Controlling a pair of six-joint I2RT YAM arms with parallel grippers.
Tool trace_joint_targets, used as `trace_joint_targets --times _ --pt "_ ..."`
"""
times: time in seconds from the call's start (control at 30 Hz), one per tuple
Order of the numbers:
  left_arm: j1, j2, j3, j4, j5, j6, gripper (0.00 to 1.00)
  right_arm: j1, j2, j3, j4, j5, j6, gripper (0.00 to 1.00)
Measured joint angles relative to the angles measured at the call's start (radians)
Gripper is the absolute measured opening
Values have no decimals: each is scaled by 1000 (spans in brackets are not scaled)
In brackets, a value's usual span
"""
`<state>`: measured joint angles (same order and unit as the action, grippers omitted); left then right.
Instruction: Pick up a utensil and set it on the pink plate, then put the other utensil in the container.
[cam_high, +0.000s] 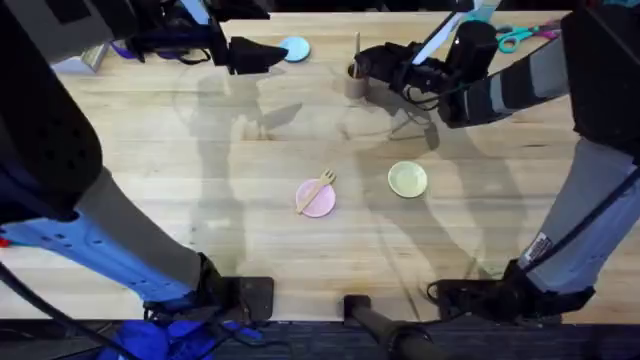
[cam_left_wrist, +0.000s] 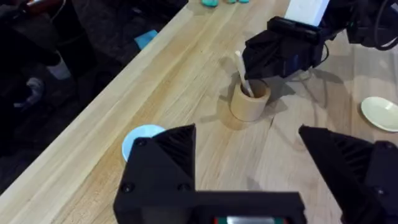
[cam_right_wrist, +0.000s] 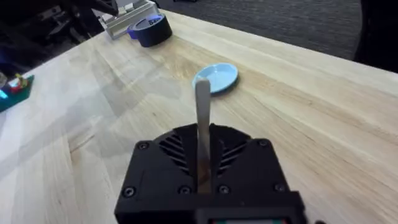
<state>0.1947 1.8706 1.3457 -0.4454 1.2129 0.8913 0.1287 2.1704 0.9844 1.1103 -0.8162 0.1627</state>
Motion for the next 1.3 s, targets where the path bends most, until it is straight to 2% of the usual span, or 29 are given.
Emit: trace_joint_targets --times 0.17,0.27,0.4,0.43,0.47,0.53,0.83,1.13,1.3 --pt "0 0 0 0 0 0 992 0 0 0 0 0 0 143" --pt "0 0 0 0 0 0 992 0 0 0 0 0 -2 197" --pt "0 0 0 0 0 0 992 0 0 0 0 0 -3 764" --pt "0 0 0 0 0 0 992 0 0 0 2 0 -4 892" --pt "0 0 0 0 0 0 992 0 0 0 5 0 -10 971" --pt "0 0 0 0 0 0 992 0 0 0 22 0 -15 996" --pt "0 0 0 0 0 0 992 1 0 0 144 15 -26 996" --pt "0 0 0 0 0 0 992 24 -1 0 140 117 25 996" --pt "0 0 0 0 0 0 993 24 -60 0 70 144 39 996"
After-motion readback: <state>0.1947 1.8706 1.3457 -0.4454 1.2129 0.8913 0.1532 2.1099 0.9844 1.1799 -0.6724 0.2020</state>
